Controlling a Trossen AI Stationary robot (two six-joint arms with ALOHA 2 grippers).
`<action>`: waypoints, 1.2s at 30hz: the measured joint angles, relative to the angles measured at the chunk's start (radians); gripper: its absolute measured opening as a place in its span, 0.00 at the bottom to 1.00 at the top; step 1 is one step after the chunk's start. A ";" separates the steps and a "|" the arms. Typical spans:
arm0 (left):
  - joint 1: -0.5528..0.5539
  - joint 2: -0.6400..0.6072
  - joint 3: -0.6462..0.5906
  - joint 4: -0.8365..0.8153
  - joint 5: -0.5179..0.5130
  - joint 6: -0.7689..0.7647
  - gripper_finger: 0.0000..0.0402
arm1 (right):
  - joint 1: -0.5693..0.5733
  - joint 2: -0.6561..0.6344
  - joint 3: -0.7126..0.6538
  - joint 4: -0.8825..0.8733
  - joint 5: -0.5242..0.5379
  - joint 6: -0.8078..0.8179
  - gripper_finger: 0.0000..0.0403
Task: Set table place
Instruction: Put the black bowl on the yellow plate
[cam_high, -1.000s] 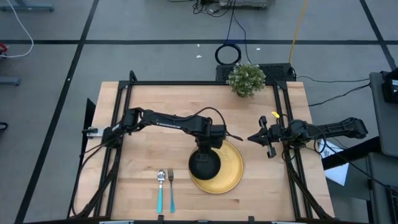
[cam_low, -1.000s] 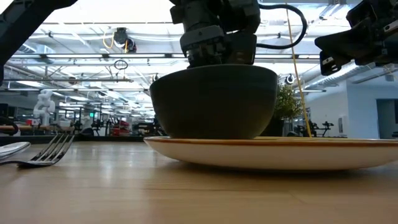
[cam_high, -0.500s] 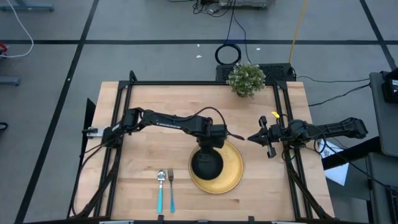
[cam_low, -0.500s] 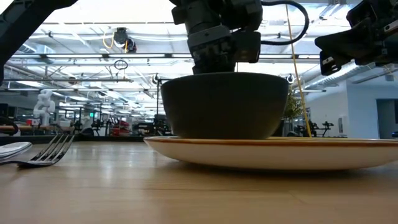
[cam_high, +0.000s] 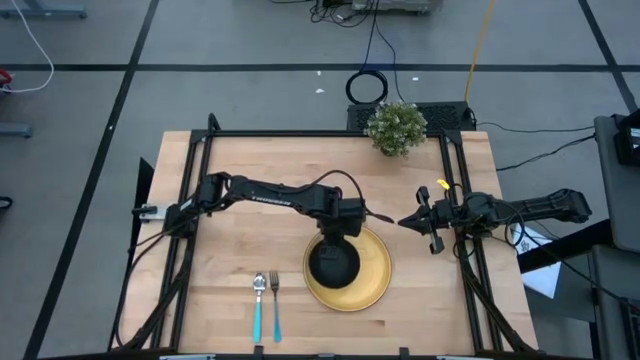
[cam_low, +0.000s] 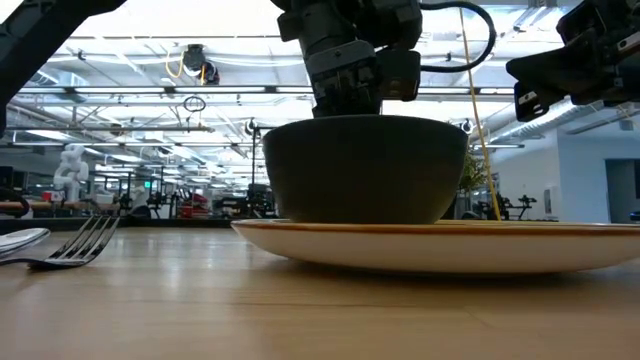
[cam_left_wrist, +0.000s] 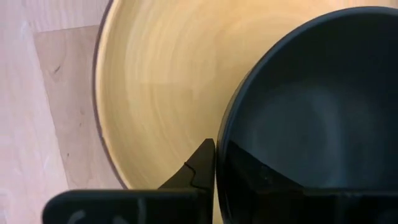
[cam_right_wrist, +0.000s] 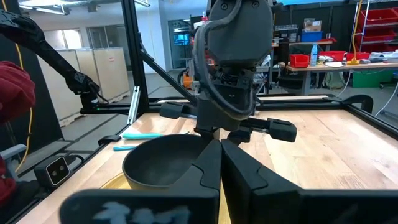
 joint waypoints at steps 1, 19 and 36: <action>0.003 0.000 0.000 0.000 0.000 0.000 0.07 | 0.000 0.000 0.000 0.000 0.000 0.000 0.00; 0.015 0.000 0.000 0.014 0.005 -0.018 0.08 | 0.000 0.000 0.000 0.000 0.000 0.014 0.00; 0.015 0.000 -0.001 0.006 0.008 0.006 0.08 | 0.000 0.000 0.000 0.000 0.000 0.018 0.00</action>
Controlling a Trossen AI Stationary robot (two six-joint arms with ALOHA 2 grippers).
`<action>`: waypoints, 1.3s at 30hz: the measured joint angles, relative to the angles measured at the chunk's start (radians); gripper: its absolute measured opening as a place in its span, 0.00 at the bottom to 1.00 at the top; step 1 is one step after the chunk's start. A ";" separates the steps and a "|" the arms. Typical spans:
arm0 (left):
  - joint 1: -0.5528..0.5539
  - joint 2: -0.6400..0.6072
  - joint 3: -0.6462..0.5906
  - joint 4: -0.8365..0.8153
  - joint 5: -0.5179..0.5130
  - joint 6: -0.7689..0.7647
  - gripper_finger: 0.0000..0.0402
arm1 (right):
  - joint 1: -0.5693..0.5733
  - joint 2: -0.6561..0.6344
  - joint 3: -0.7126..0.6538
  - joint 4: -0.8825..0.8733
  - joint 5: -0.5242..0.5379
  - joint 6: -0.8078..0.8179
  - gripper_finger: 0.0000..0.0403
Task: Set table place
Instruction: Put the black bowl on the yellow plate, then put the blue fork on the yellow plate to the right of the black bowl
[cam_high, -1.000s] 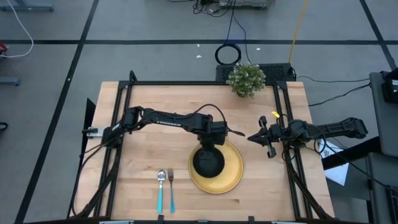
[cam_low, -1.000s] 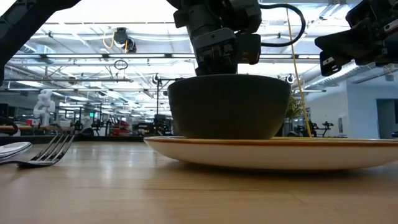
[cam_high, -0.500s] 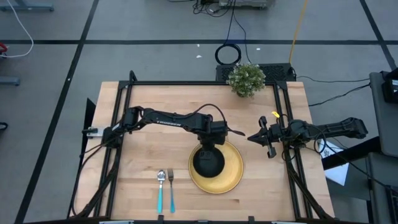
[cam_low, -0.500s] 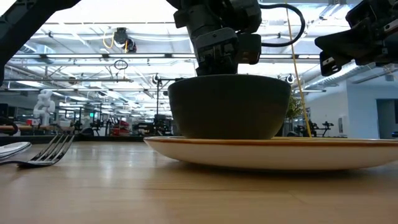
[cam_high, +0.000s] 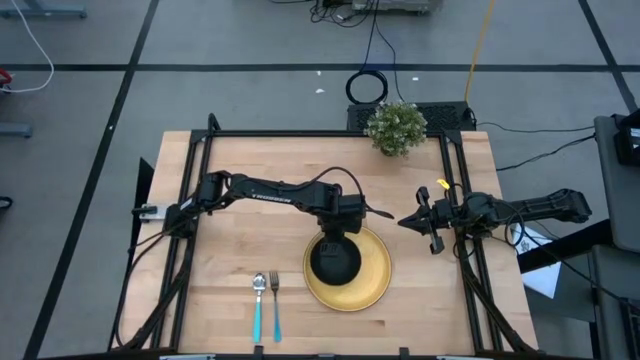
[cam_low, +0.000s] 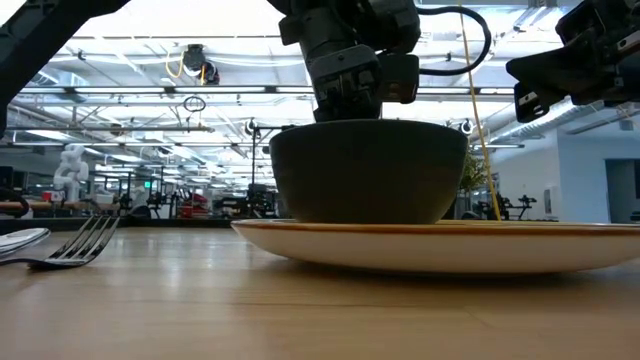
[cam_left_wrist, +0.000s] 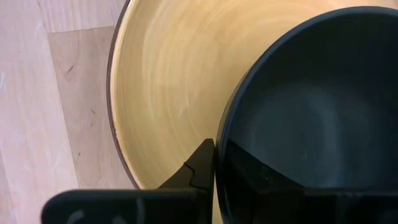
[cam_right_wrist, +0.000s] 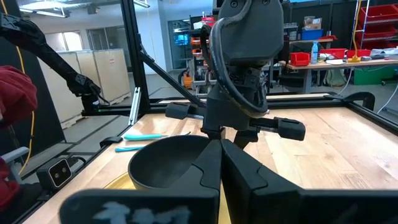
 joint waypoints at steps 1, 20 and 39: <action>0.000 0.000 0.000 0.000 0.000 0.000 0.08 | 0.000 0.000 0.000 0.000 0.000 0.000 0.00; 0.000 0.000 0.000 0.008 -0.008 -0.003 0.41 | 0.000 0.000 0.000 0.000 0.000 0.000 0.00; 0.004 -0.054 -0.001 -0.027 -0.013 -0.003 0.45 | 0.000 0.000 0.000 0.001 0.000 0.000 0.00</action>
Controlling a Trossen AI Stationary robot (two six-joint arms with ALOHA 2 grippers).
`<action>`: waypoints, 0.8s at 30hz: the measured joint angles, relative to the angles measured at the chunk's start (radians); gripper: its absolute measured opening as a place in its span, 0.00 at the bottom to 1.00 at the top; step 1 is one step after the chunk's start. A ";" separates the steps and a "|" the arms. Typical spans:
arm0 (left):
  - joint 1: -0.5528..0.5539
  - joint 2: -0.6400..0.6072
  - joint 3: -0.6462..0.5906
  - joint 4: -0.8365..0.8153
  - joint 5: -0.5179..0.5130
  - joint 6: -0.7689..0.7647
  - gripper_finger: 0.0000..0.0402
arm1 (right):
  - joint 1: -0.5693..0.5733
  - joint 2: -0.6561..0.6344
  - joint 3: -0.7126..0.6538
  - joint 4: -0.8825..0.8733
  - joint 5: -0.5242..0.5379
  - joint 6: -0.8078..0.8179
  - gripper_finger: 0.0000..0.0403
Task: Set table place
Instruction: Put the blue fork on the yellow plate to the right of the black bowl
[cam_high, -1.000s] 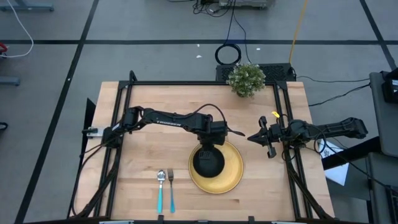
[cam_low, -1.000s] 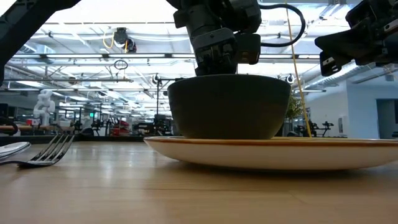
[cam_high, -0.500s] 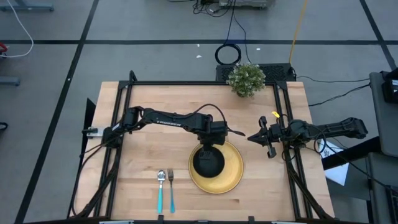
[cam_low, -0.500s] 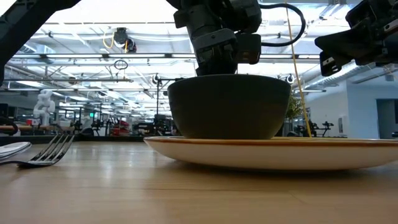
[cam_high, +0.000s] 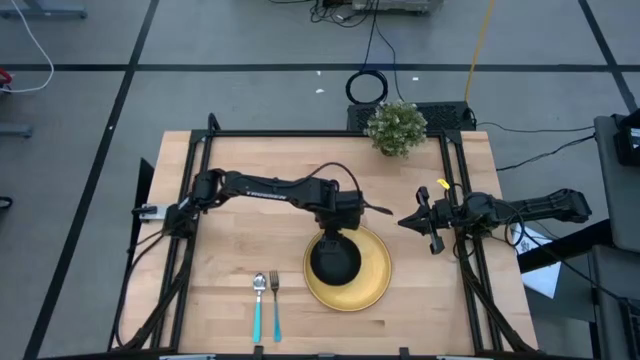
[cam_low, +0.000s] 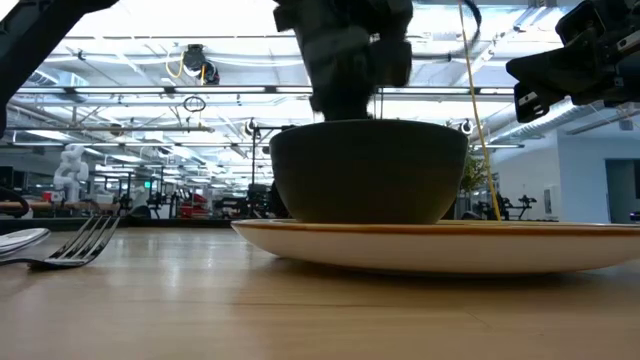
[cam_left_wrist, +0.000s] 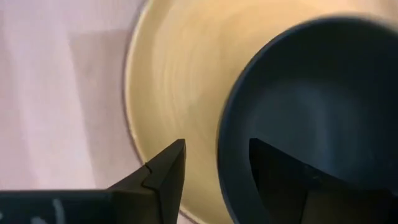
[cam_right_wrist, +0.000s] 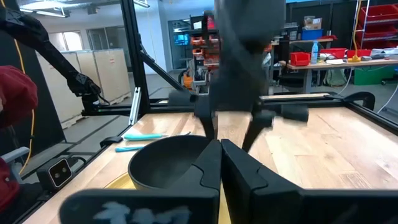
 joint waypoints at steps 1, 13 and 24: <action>0.000 -0.014 0.000 0.001 0.000 0.001 0.45 | 0.000 0.000 0.000 0.004 0.000 0.000 0.00; 0.005 -0.210 0.001 -0.023 -0.070 -0.025 0.45 | 0.000 0.000 0.000 0.006 0.000 0.000 0.00; 0.006 -0.308 0.001 -0.115 -0.160 -0.056 0.45 | 0.000 0.000 0.000 0.006 0.000 0.000 0.00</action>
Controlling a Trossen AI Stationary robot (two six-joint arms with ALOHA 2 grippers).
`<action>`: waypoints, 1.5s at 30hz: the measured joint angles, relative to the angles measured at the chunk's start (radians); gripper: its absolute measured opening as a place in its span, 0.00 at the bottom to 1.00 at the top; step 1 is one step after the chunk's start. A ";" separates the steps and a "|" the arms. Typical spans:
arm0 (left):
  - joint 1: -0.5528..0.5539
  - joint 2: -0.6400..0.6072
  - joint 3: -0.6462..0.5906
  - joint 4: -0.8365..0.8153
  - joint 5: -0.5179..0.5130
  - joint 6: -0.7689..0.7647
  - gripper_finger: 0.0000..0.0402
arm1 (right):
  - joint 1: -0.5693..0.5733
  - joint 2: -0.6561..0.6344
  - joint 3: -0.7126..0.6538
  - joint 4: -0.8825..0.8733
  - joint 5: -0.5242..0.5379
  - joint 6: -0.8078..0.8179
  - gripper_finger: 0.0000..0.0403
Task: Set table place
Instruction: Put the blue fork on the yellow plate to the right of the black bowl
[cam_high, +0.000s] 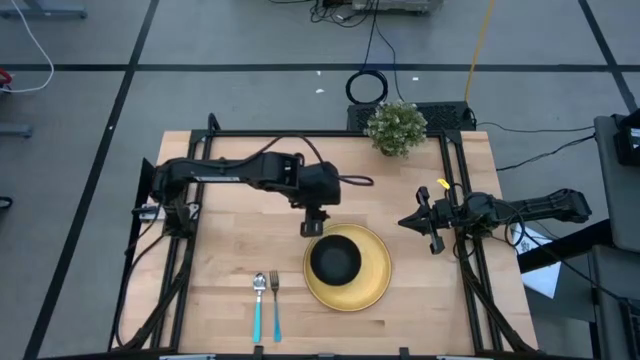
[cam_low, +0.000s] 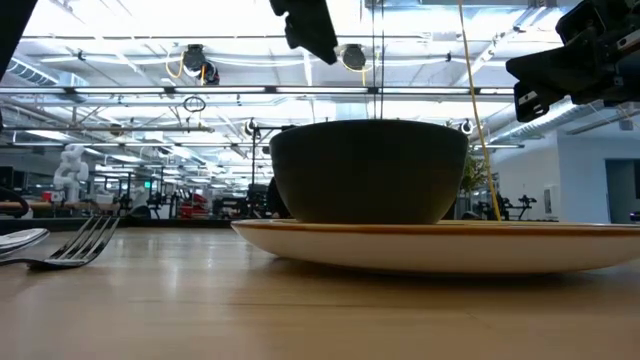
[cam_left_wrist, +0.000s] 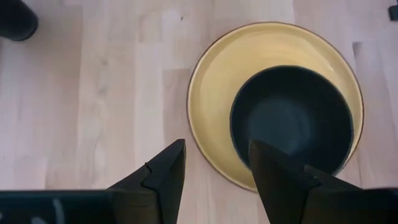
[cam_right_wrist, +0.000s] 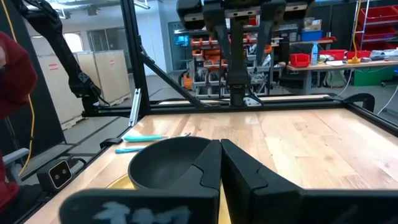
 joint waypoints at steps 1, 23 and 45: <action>0.000 0.000 0.000 0.000 -0.008 -0.001 0.45 | 0.000 0.000 0.000 0.000 0.000 0.000 0.00; -0.003 -0.035 0.000 -0.178 -0.080 -0.042 0.04 | 0.000 0.000 0.000 0.000 0.000 0.009 0.00; -0.094 -0.393 -0.271 0.063 -0.259 -0.178 0.00 | 0.000 0.000 0.000 -0.001 -0.005 0.019 0.00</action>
